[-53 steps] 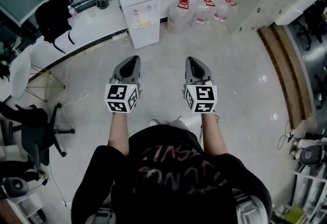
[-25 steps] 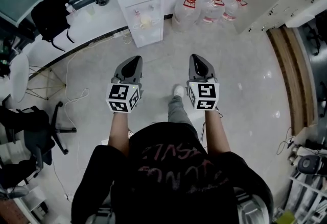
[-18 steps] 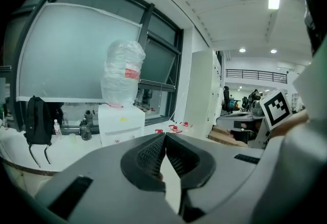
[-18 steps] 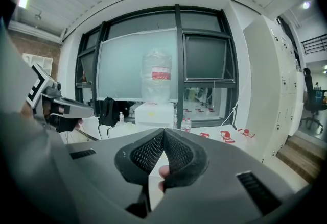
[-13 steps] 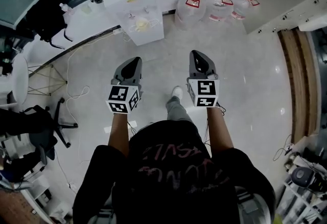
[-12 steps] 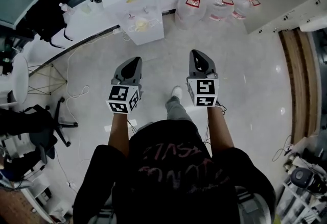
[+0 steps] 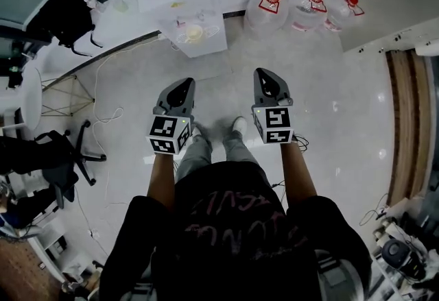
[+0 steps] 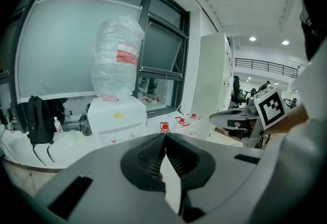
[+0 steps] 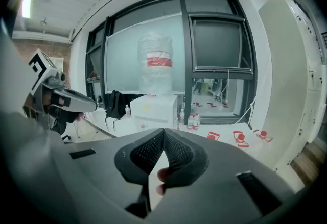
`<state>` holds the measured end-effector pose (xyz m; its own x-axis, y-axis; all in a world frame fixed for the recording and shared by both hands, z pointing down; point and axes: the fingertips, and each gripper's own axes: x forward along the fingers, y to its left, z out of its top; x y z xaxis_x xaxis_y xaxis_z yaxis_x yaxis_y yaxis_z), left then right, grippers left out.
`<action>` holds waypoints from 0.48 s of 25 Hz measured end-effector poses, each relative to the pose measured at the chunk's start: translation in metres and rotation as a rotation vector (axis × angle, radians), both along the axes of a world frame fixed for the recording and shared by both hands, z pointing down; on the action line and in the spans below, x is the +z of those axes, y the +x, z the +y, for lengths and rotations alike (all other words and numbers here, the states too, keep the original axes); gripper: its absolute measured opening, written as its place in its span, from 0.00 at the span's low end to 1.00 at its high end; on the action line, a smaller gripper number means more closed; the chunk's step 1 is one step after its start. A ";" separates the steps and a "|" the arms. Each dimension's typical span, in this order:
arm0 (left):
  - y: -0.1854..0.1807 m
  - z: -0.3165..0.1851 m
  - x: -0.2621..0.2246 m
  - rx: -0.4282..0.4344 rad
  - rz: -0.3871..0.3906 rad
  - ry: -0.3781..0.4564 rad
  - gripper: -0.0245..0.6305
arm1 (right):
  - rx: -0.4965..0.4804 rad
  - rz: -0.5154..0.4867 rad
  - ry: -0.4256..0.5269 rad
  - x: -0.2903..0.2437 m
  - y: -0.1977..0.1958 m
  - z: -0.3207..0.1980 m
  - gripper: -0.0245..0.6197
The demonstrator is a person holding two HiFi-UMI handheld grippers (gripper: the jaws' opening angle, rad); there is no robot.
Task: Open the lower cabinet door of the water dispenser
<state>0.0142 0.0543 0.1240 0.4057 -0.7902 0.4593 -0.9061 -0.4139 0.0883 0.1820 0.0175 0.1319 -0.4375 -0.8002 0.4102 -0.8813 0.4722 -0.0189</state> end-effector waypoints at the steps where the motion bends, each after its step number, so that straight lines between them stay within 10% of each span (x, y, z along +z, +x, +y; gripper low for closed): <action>1: -0.003 -0.003 0.002 -0.002 0.003 -0.005 0.05 | -0.001 -0.003 -0.008 0.002 -0.003 -0.003 0.06; 12: -0.063 -0.045 0.021 0.022 0.058 -0.018 0.05 | 0.049 0.010 0.003 0.008 -0.060 -0.037 0.06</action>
